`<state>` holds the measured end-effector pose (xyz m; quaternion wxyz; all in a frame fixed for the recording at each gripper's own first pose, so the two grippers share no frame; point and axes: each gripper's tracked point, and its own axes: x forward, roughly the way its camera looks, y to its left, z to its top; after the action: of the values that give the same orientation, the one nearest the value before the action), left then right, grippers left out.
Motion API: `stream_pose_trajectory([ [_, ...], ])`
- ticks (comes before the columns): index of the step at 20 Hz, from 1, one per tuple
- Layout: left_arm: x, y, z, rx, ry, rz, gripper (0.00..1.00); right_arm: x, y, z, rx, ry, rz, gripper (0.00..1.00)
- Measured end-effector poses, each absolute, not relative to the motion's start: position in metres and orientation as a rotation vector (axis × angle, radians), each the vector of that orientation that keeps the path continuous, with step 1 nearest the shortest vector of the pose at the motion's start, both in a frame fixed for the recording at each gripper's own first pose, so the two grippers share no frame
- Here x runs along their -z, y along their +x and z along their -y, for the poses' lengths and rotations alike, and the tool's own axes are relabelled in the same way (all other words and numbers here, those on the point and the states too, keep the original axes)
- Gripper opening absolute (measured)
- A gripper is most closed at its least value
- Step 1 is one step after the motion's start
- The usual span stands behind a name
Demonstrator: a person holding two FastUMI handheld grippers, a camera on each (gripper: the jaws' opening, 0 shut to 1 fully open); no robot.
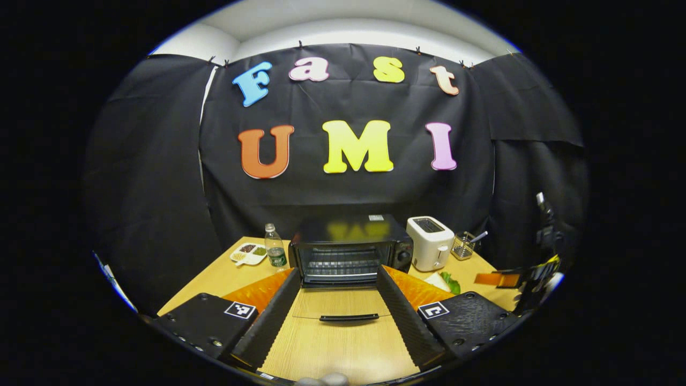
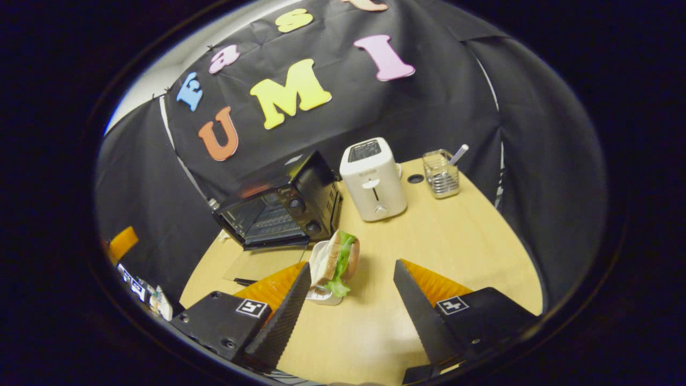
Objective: Open the electric oven with the left hand, put the food in, and close the electric oven.
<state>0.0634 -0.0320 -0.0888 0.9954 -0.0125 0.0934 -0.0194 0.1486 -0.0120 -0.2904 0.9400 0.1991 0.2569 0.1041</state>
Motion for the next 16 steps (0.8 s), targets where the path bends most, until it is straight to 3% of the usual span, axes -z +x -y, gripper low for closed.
stream_pose_trajectory([
  [6,0.035,0.053,0.038,-0.089,-0.044,-0.135,0.94,0.337,0.218,-0.024,-0.384,0.526,-0.663,0.98],
  [7,0.032,0.051,0.038,-0.112,-0.047,-0.133,0.94,0.345,0.224,-0.029,-0.407,0.54,-0.693,0.86],
  [8,0.031,0.052,0.039,-0.129,-0.053,-0.133,0.94,0.351,0.231,-0.031,-0.419,0.554,-0.721,0.85],
  [9,0.031,0.051,0.038,-0.146,-0.06,-0.137,0.94,0.355,0.233,-0.035,-0.428,0.572,-0.749,0.96],
  [11,0.032,0.051,0.036,-0.173,-0.068,-0.145,0.94,0.354,0.238,-0.041,-0.425,0.624,-0.768,0.82],
  [12,0.032,0.052,0.036,-0.177,-0.072,-0.149,0.94,0.351,0.236,-0.043,-0.421,0.649,-0.784,0.6],
  [13,0.034,0.05,0.035,-0.184,-0.074,-0.157,0.94,0.352,0.233,-0.044,-0.418,0.653,-0.797,0.51],
  [16,0.037,0.052,0.033,-0.175,-0.076,-0.157,0.94,0.345,0.231,-0.046,-0.413,0.661,-0.787,0.42],
])
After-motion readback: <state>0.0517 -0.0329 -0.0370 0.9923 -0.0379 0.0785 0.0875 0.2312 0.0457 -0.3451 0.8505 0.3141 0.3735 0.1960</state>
